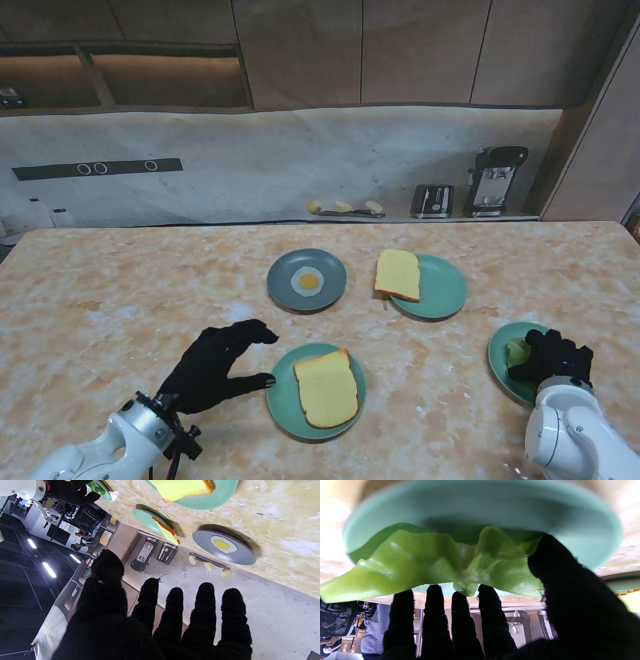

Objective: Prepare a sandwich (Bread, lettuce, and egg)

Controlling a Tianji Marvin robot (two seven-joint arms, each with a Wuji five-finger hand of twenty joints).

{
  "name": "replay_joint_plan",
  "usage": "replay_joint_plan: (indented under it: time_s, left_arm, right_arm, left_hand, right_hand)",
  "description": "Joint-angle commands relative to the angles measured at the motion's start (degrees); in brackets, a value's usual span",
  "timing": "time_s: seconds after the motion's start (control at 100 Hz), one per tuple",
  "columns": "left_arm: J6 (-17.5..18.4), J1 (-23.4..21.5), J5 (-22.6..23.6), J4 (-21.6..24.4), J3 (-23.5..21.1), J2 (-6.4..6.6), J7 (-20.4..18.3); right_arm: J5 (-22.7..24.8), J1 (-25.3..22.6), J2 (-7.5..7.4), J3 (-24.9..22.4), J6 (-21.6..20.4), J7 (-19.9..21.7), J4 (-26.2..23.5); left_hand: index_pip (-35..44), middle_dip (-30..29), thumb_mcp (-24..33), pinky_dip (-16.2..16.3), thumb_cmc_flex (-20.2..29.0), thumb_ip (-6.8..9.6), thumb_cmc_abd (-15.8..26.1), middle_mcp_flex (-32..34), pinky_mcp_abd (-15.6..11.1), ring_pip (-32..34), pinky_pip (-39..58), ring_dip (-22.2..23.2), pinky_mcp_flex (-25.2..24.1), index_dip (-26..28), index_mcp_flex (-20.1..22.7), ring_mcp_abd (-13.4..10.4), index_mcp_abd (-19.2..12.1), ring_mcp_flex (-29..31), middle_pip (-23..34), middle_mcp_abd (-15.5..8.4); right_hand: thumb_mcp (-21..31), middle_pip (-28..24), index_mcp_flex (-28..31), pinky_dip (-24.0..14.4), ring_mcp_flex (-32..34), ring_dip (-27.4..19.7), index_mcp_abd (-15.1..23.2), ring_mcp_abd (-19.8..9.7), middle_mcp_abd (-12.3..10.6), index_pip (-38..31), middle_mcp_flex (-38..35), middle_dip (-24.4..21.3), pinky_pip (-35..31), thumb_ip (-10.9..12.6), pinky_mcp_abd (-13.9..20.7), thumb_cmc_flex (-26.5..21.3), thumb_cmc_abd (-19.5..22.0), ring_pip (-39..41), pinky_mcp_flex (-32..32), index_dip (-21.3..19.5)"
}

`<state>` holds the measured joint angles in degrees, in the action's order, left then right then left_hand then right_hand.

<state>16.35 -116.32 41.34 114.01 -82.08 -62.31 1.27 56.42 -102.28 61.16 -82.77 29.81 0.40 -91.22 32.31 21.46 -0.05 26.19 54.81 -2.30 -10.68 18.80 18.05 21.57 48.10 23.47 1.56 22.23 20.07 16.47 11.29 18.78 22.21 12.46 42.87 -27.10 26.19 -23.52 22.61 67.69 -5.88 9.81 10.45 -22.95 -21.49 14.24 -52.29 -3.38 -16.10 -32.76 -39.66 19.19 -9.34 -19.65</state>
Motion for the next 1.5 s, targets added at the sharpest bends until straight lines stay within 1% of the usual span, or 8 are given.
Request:
replay_joint_plan:
  time_s: [0.0,0.16,0.35,0.67,0.97,1.14,1.32,1.49]
  left_arm:
    - [-0.09,-0.12,0.02,-0.05,0.06,0.0,-0.85]
    - [-0.02,-0.11,0.18,-0.05,0.01,0.0,-0.76]
    - [-0.16,-0.1,0.27,-0.01,0.06,0.02,-0.85]
    - [-0.51,-0.04,-1.14,0.18,0.23,-0.03,-1.27]
    - [-0.69,0.0,-0.72,0.11,0.12,-0.04,-1.08]
    - [-0.53,-0.02,-0.61,0.02,-0.05,-0.1,-0.72]
    - [-0.27,-0.09,-0.58,-0.09,-0.34,-0.15,-0.47]
    - [0.06,-0.18,-0.56,-0.21,-0.6,-0.24,0.03]
  right_arm:
    - [-0.42,-0.53,0.71,0.71,0.27,0.92,1.07]
    - [-1.02,0.06,0.8,1.42,0.72,0.23,2.08]
    - [-2.14,0.93,0.97,2.33,1.74,-0.59,3.23]
    - [-3.81,1.96,1.46,3.32,2.87,-3.08,5.0]
    - [-5.01,2.84,2.14,2.96,0.74,-7.14,6.3]
    - [-5.36,2.98,2.41,2.19,-1.08,-8.72,5.95]
    - [-5.07,2.77,2.47,1.43,-2.79,-9.34,4.82]
    - [-4.83,2.52,2.55,0.53,-5.02,-10.24,3.72]
  left_hand:
    - [-0.94,-0.08,-0.97,1.13,-0.96,0.97,1.93,0.31,0.22,-0.13,0.22,0.41,-0.34,0.74,1.47,-0.29,-0.84,-0.53,-0.7,-0.61]
    - [-0.93,-0.07,-0.95,1.14,-0.96,0.99,2.03,0.25,0.2,-0.1,0.24,0.41,-0.38,0.74,1.41,-0.33,-0.83,-0.58,-0.66,-0.58]
    - [-0.9,-0.08,-0.96,1.14,-0.96,0.99,2.05,0.19,0.23,-0.09,0.29,0.4,-0.34,0.75,1.51,-0.31,-0.82,-0.63,-0.66,-0.55]
    - [-0.87,-0.08,-0.94,1.14,-0.9,1.01,2.13,-0.01,0.08,-0.05,0.31,0.41,-0.47,0.74,1.45,-0.34,-0.72,-0.76,-0.6,-0.59]
    - [-0.8,-0.1,-0.95,1.13,-0.9,1.01,2.18,0.04,0.19,-0.04,0.33,0.39,-0.48,0.76,1.52,-0.27,-0.79,-0.78,-0.57,-0.54]
    - [-0.78,-0.11,-0.99,1.13,-0.94,1.0,2.14,0.08,0.18,-0.04,0.35,0.38,-0.46,0.76,1.71,-0.34,-0.73,-0.73,-0.57,-0.53]
    - [-0.75,-0.13,-0.98,1.11,-0.94,1.01,2.12,0.05,0.18,-0.05,0.32,0.38,-0.47,0.77,1.78,-0.26,-0.76,-0.71,-0.63,-0.62]
    - [-0.84,-0.11,-0.97,1.1,-0.94,1.01,2.14,0.16,0.2,-0.04,0.32,0.38,-0.47,0.73,1.7,-0.32,-0.82,-0.7,-0.57,-0.55]
  right_hand:
    - [0.31,-1.6,0.52,-0.96,0.58,2.01,0.38,-0.33,-0.34,-0.37,-1.2,1.73,-1.18,1.83,-1.49,-2.56,-2.75,0.77,-0.65,-0.71]
    - [3.49,-2.82,1.29,-0.97,1.54,3.78,0.22,-0.83,-0.11,-0.96,-1.74,2.26,-3.09,1.83,-0.6,-3.91,-3.86,2.77,-2.62,-1.61]
    - [8.63,-6.54,2.22,-6.12,3.23,10.61,-0.2,-3.6,0.18,-2.7,-2.93,4.09,-12.16,1.97,3.21,-4.43,-3.47,11.07,-7.72,-3.01]
    - [14.87,-13.47,4.95,-7.84,7.54,20.09,-0.62,-7.65,0.46,-8.61,-5.28,10.08,-17.39,1.55,5.88,-6.27,-3.46,22.62,-16.59,-6.77]
    - [18.74,-18.15,8.0,-10.53,10.77,22.27,-0.29,-11.45,0.31,-13.18,-9.13,13.99,-22.97,1.58,8.98,-8.52,3.23,34.32,-22.04,-9.06]
    - [21.46,-20.47,9.73,-12.62,11.4,22.26,0.36,-13.31,0.59,-16.07,-11.51,16.24,-25.91,-1.92,10.7,-11.25,2.66,45.93,-25.28,-8.64]
    - [22.69,-21.24,10.83,-13.87,13.08,22.27,0.92,-14.66,1.17,-19.78,-14.05,17.94,-27.91,-3.06,11.85,-12.36,2.16,51.11,-27.83,-6.04]
    - [26.07,-20.99,14.48,-14.59,17.02,22.27,2.3,-14.66,1.65,-24.81,-19.57,19.7,-29.64,-6.21,12.65,-16.06,-2.18,55.8,-33.05,-3.79]
